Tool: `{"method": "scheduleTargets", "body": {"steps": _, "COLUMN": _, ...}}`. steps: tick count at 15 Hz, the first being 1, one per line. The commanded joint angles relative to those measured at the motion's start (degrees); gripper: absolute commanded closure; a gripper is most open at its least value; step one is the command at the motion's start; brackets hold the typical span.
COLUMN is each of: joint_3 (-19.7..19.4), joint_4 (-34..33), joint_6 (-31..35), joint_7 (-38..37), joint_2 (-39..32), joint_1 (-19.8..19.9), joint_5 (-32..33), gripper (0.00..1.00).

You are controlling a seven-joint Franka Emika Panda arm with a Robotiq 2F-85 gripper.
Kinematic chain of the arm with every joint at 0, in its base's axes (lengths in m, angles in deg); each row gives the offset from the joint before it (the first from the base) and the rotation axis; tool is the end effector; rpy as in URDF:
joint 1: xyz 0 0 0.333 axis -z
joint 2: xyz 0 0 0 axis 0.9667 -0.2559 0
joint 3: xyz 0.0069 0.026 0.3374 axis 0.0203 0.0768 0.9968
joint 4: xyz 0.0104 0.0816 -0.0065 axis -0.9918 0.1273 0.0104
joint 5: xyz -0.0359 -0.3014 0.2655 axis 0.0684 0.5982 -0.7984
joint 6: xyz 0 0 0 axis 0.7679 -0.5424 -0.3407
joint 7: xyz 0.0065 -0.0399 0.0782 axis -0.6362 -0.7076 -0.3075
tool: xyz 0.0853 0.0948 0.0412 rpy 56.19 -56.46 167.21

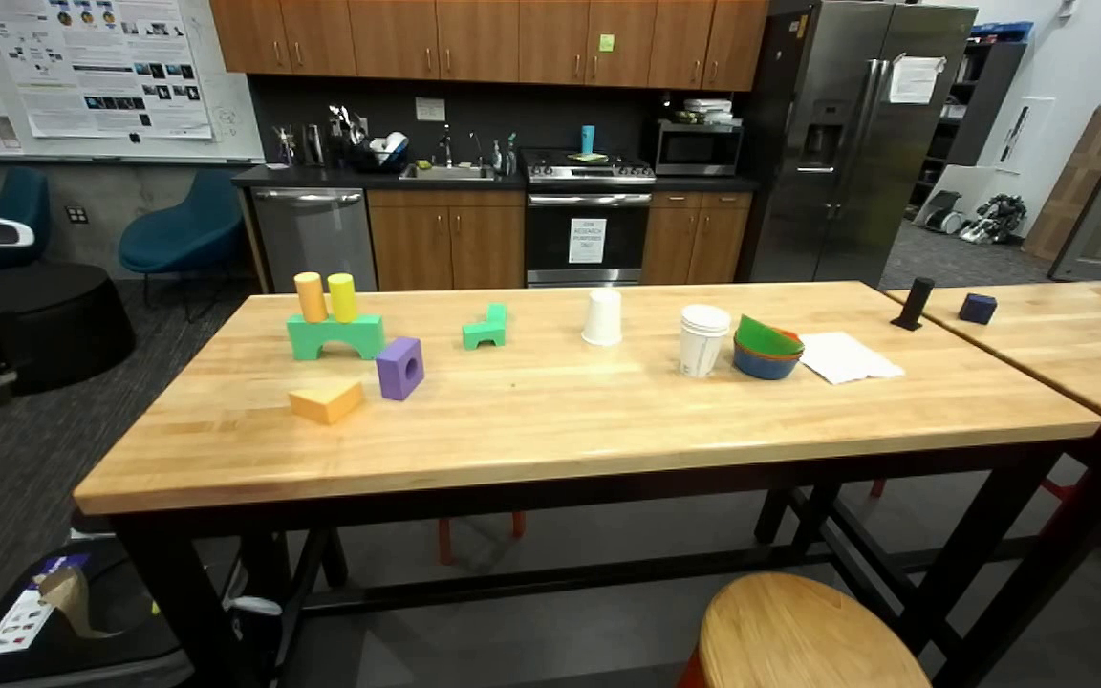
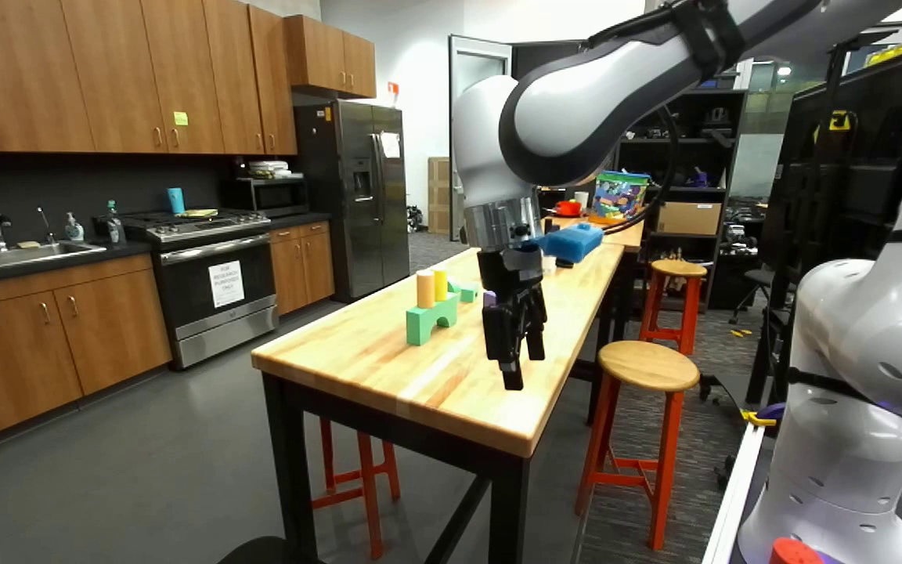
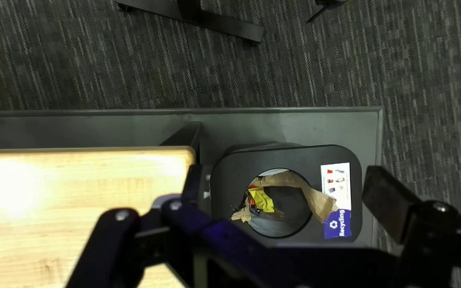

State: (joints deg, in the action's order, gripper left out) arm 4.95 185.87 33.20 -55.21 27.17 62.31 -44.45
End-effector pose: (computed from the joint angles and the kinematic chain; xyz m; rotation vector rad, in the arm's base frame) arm 0.3427 0.1804 0.3877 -3.0669 -0.3670 0.3371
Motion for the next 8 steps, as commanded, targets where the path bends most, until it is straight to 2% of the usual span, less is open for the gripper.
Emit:
{"method": "scheduleTargets", "body": {"steps": 1, "joint_3": -0.06, "joint_4": -0.1, "joint_6": -0.15, "joint_7": -0.03, "joint_2": -0.01, "joint_1": -0.05, "joint_5": 0.03, "gripper": 0.0}}
{"method": "scheduleTargets", "body": {"steps": 5, "joint_3": 0.31, "joint_4": -0.12, "joint_6": 1.13, "joint_7": 0.35, "joint_2": -0.84, "joint_1": -0.03, "joint_5": 0.91, "gripper": 0.0}}
{"method": "scheduleTargets", "body": {"steps": 8, "joint_3": -0.26, "joint_4": -1.9, "joint_6": 2.82, "joint_7": -0.43, "joint_2": -3.56, "joint_1": 1.5, "joint_5": 3.07, "gripper": 0.0}}
